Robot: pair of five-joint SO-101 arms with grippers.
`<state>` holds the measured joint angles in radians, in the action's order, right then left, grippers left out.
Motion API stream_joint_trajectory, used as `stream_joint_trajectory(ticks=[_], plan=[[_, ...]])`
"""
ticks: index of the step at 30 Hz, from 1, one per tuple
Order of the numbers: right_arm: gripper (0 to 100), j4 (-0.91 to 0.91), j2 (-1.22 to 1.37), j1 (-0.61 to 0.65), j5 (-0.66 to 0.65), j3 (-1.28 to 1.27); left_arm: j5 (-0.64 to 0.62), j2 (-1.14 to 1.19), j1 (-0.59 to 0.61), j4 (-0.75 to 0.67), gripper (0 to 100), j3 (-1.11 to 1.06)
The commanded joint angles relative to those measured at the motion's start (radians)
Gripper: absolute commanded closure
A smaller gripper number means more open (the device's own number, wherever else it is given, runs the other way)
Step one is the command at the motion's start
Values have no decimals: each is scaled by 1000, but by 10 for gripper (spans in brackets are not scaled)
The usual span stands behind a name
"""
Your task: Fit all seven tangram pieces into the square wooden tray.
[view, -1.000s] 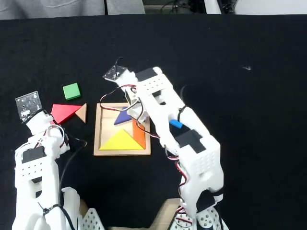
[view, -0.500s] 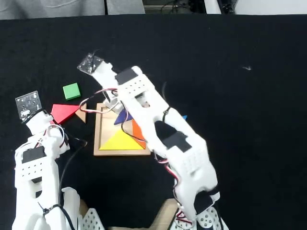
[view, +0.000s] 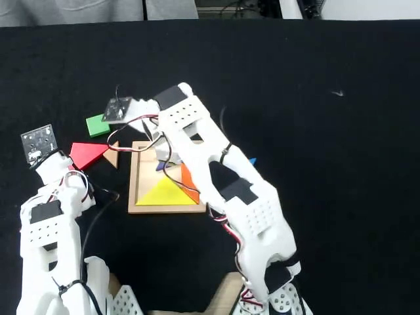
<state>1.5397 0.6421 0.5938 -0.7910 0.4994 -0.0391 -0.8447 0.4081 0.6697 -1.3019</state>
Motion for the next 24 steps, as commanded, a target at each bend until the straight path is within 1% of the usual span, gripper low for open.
stream_joint_trajectory(ticks=[1,7,10,14,19,24], plan=[[686,6,-15,17,-110,-2,-3,-21,5,-20,927,5],[694,3,-15,64,-258,-45,-3,-21,5,-20,927,5],[695,-55,-15,81,-302,-107,-3,-21,5,-20,927,5],[695,-132,-15,78,-308,-154,-3,-21,5,-20,927,5],[700,-141,-13,75,-308,-165,-3,-21,5,-20,927,4],[784,-137,-13,60,-302,-165,-2,-21,5,-20,927,2]])
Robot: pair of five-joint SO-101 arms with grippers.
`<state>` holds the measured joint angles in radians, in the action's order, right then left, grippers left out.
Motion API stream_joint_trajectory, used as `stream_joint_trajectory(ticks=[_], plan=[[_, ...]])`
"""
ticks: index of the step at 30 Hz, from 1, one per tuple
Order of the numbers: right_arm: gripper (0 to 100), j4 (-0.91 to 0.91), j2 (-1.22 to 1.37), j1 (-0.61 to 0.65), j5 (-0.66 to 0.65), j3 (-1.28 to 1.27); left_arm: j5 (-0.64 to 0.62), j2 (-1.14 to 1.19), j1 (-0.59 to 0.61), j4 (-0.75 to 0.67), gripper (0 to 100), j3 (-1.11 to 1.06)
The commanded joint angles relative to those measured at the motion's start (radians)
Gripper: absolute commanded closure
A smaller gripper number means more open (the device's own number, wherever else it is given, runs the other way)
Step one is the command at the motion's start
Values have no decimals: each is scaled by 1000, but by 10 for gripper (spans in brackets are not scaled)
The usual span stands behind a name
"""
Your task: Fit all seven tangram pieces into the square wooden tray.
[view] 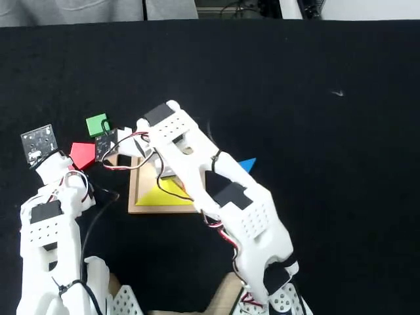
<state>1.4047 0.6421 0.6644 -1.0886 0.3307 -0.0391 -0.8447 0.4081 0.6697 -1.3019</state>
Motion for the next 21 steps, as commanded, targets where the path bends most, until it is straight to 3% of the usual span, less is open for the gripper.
stream_joint_trajectory(ticks=[1,13,21], plan=[[796,0,-15,-17,-5,5,-2,-21,5,-20,927,2],[798,23,-36,-49,-3,44,-2,-18,5,-21,927,2],[687,69,-68,-72,-11,64,-2,-18,5,-21,927,2]])
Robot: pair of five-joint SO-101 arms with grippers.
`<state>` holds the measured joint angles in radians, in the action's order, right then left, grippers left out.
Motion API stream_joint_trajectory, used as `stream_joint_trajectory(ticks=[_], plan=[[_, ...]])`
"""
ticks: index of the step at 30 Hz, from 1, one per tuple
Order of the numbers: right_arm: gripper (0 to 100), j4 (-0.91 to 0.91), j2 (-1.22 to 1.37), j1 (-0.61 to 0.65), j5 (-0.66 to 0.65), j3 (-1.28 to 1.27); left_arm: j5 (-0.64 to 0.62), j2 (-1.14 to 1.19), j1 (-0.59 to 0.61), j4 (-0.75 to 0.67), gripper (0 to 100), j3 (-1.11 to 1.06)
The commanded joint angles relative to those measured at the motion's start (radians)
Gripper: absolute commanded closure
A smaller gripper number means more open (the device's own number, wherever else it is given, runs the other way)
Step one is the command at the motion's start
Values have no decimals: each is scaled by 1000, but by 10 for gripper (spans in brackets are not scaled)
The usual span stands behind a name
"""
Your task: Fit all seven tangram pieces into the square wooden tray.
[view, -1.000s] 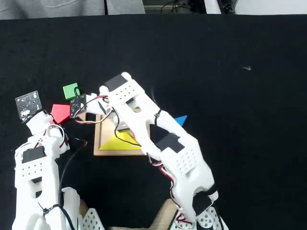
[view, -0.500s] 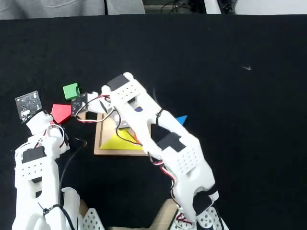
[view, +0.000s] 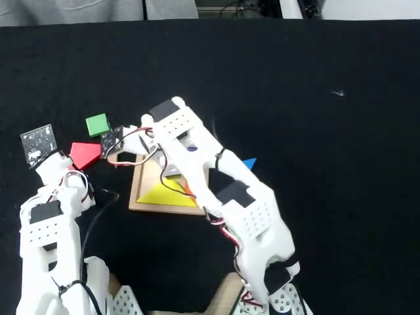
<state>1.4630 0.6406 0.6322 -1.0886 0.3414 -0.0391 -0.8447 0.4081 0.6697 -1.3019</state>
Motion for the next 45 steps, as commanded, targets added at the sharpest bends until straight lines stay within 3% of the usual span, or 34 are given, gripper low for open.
stream_joint_trajectory(ticks=[1,7,19,26,45], plan=[[688,12,-68,-43,-11,56,-2,-20,5,-21,927,2],[688,6,-74,-97,-21,70,-2,-21,5,-21,927,2],[690,-35,-25,-66,-38,41,-2,-21,5,-21,927,2],[795,11,-65,-44,-29,-21,-2,-21,5,-21,927,2],[691,-32,-54,-78,-68,-70,-2,-18,5,-21,927,2]])
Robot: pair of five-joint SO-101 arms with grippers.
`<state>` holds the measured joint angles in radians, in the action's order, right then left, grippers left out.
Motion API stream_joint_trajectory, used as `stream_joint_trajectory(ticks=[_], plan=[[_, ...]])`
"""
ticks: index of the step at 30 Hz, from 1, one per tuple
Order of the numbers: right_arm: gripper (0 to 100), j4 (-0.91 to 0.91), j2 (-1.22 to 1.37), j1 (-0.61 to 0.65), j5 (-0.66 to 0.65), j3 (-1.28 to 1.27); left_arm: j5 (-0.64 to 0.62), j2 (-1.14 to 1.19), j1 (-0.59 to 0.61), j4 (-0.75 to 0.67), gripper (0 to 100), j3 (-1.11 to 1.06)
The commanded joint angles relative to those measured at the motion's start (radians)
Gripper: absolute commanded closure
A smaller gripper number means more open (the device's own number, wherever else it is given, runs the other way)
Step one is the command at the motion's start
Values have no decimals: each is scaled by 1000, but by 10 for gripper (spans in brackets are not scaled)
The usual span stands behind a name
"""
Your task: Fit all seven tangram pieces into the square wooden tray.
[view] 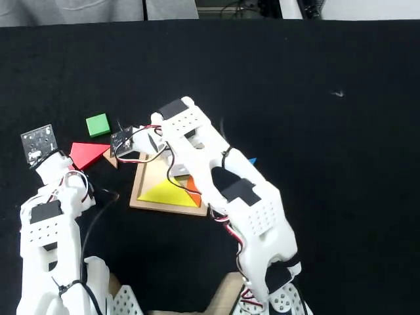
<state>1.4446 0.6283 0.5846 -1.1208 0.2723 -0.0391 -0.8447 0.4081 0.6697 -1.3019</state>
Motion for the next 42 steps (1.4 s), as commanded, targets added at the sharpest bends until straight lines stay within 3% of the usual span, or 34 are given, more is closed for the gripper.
stream_joint_trajectory(ticks=[1,6,12,18,22,27,42], plan=[[691,-18,-42,-31,-46,-12,-2,-18,5,-21,927,2],[698,-115,-42,-25,-52,-90,-2,-17,5,-21,927,2],[852,-161,-44,-25,-51,-114,-2,-17,5,-21,927,2],[878,-163,-44,-15,-48,-111,-2,-15,5,-21,927,2],[884,-199,-51,-3,46,-105,-2,-15,5,-21,927,2],[990,-203,-93,-2,186,-41,-2,-14,5,-21,927,2],[987,-127,-139,-3,361,44,-2,-15,5,-21,927,2]])
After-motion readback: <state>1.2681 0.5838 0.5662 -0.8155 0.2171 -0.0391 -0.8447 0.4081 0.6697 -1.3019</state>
